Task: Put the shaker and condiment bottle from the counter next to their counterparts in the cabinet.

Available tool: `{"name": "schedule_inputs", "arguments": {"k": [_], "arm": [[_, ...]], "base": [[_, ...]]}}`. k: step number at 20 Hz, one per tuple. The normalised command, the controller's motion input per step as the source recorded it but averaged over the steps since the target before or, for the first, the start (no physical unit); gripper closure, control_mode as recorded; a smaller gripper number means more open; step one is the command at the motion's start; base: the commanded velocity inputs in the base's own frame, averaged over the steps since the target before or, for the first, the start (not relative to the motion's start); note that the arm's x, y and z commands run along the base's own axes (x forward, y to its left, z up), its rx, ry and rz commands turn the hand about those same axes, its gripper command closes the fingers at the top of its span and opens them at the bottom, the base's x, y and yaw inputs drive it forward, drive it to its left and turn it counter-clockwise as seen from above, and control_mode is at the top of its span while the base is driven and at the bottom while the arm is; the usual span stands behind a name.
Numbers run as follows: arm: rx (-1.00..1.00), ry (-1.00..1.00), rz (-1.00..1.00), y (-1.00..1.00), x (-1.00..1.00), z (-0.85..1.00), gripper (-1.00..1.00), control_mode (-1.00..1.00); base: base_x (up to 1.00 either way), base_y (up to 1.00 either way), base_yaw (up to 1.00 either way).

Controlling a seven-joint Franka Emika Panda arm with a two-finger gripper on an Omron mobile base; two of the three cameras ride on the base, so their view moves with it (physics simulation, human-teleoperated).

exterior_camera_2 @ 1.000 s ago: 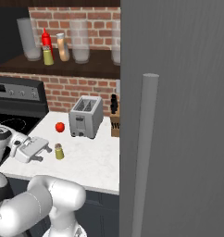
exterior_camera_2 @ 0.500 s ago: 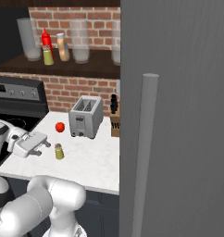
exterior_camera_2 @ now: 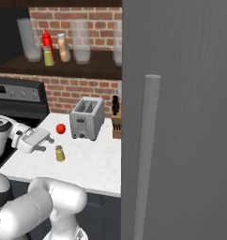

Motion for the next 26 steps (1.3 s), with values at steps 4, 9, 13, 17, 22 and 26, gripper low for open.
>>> {"name": "schedule_inputs", "arguments": {"k": [4, 9, 13, 17, 22, 26], "arm": [[0.00, 0.02, 0.00, 0.00, 0.44, 0.00, -1.00, -1.00], [0.00, 0.04, 0.00, 0.00, 0.42, 0.00, -1.00, -1.00], [0.00, 0.06, 0.00, 0.00, 0.15, 0.00, -1.00, -1.00], [0.00, 0.07, 0.00, 0.00, 0.00, 0.00, -1.00, -1.00], [-0.02, 0.11, 0.00, 0.00, -0.04, 0.00, -1.00, -1.00], [-0.02, 0.10, 0.00, 0.00, -0.01, -0.02, -1.00, -1.00]], "base": [[0.00, 0.00, 0.00], [0.00, 0.00, 0.00], [0.00, 0.00, 0.00], [0.00, 0.00, 0.00], [0.00, 0.00, 0.00], [0.00, 0.00, 0.00]]}}
